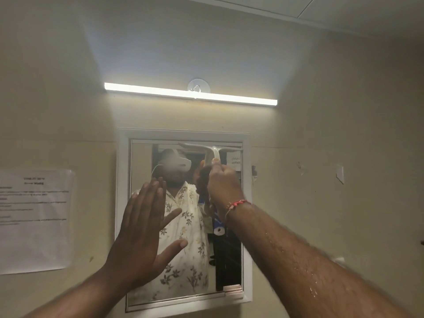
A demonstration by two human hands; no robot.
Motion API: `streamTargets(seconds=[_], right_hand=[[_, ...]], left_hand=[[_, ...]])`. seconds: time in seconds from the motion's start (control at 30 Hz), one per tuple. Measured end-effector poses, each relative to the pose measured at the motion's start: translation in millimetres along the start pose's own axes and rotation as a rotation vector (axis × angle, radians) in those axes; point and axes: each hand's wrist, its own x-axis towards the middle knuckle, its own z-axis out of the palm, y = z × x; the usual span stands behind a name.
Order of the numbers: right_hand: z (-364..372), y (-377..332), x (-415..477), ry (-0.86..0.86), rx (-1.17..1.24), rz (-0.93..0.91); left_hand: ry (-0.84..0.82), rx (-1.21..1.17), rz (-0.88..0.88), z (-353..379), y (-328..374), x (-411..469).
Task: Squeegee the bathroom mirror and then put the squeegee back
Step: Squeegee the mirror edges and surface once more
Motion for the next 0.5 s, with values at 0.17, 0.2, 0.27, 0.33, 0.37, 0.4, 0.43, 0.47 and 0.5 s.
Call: streamTargets(seconds=[0.17,0.2,0.27,0.33,0.37,0.4,0.43,0.47,0.5], right_hand=[[-1.2,6.3,-3.5,0.004,-0.051,-0.014],[-1.6,6.5,-4.0,0.003,-0.049,-0.007],[-2.6,4.6,-4.6,-0.011,-0.054,0.004],[-3.3,3.8,-5.4,-0.02,-0.058,-0.001],[-3.5,5.1,-5.4,-0.02,-0.06,-0.007],[-4.2,7.4,-6.2,-0.017,-0.065,-0.017],[-4.8,11.0,-6.7,-0.017,-0.07,-0.022],[-4.8,15.0,-8.8,-0.017,-0.073,-0.021],[-4.4,20.7,-9.9,-0.02,-0.079,-0.016]], left_hand=[[-0.042,-0.042,-0.045,0.3,-2.9,-9.3],[-0.051,-0.044,-0.052,0.4,-3.6,-11.7],[-0.064,-0.057,-0.068,0.0,-4.9,-15.4],[-0.072,-0.067,-0.082,-1.5,-5.5,-19.5],[-0.078,-0.069,-0.083,-2.3,-6.0,-22.0],[-0.084,-0.068,-0.077,-2.4,-6.6,-25.2],[-0.09,-0.067,-0.069,-2.2,-7.6,-28.5],[-0.098,-0.065,-0.063,-1.4,-8.6,-33.0],[-0.107,-0.064,-0.063,-0.5,-9.6,-37.5]])
